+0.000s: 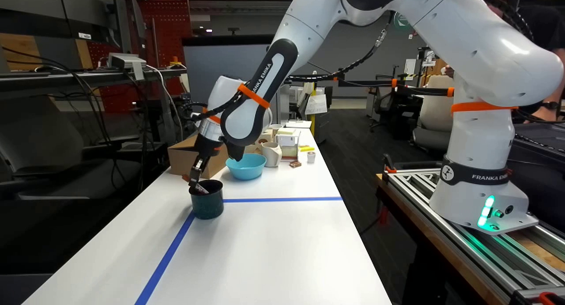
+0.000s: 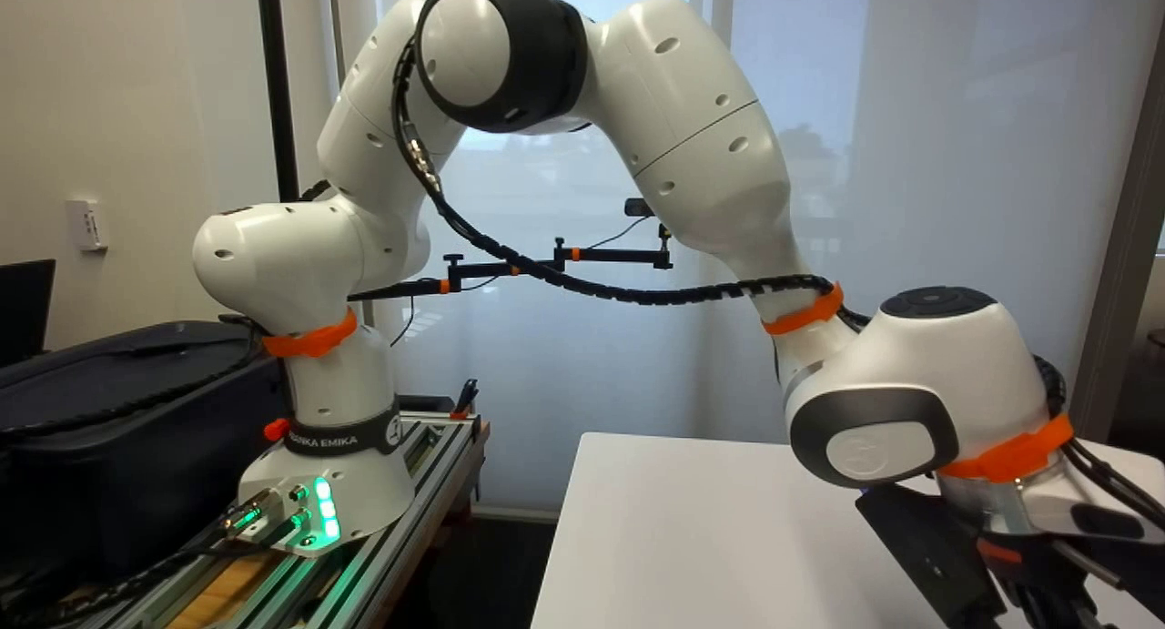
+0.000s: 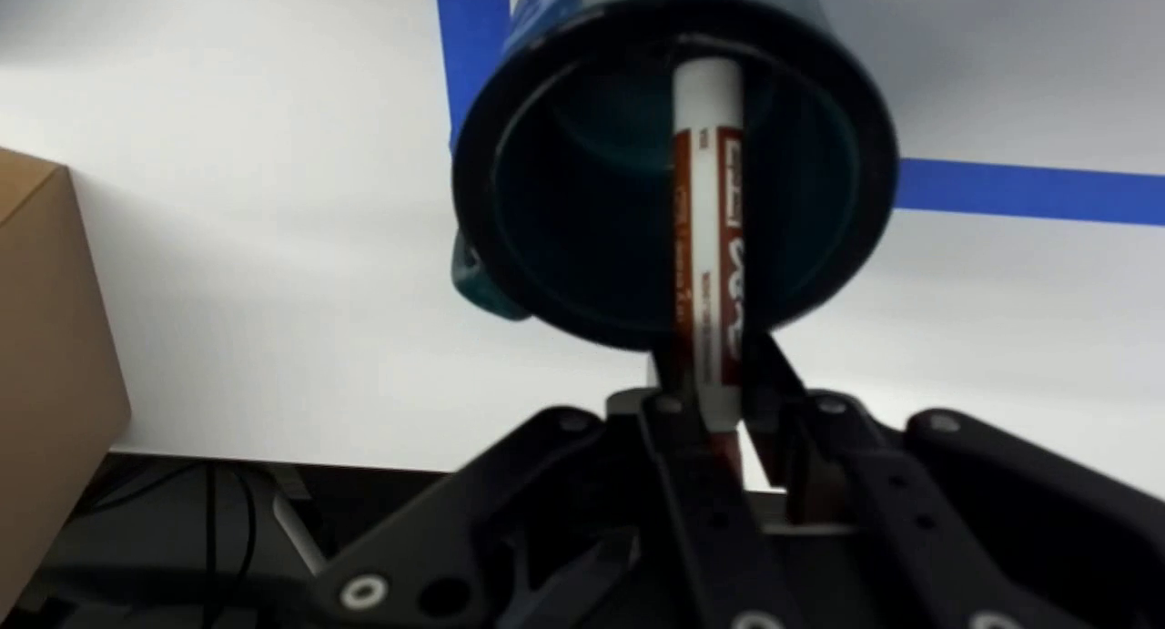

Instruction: Remove the red marker from the mug.

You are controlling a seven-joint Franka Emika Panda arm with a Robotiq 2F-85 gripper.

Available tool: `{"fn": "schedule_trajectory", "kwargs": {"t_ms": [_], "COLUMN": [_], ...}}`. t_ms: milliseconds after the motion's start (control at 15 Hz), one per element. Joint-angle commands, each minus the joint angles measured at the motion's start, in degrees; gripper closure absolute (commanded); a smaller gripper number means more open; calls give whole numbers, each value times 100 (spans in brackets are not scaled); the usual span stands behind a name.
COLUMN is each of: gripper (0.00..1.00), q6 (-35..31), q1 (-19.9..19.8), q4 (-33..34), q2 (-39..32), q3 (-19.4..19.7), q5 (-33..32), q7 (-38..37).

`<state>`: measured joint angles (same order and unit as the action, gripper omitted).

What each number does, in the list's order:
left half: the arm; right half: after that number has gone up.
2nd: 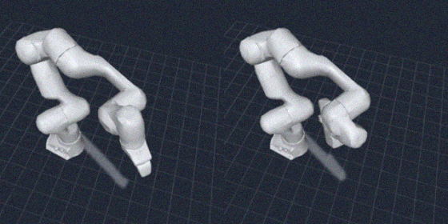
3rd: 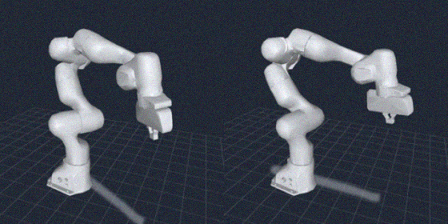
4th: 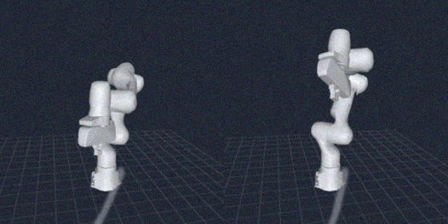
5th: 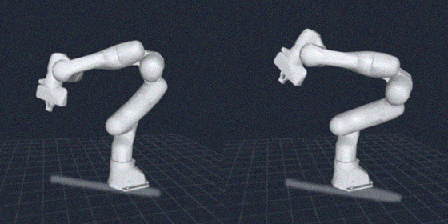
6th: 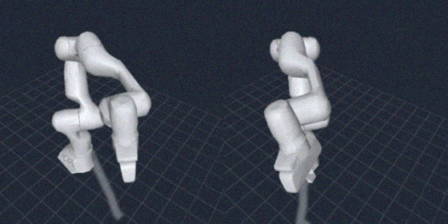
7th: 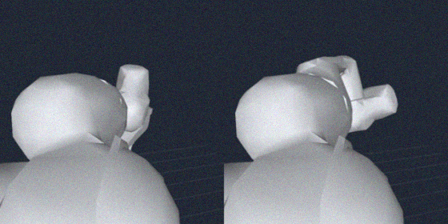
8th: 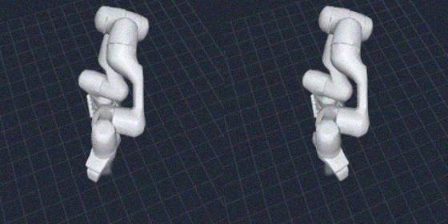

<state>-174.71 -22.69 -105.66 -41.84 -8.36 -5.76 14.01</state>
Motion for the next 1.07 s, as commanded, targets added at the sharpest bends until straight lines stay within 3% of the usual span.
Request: {"fn": "schedule_trajectory", "kwargs": {"t_ms": [0, 533, 800, 1000], "gripper": [95, 95, 95, 95], "q6": [-46, -96, 81, 313], "q1": [191, 571, 856, 1257], "q4": [-514, -1146, -1193, -1151], "q2": [683, 1520, 1457, 1249], "q3": [145, 100, 15, 296], "q5": [67, 75, 81, 0], "q7": [-1, 37, 28, -126]}}
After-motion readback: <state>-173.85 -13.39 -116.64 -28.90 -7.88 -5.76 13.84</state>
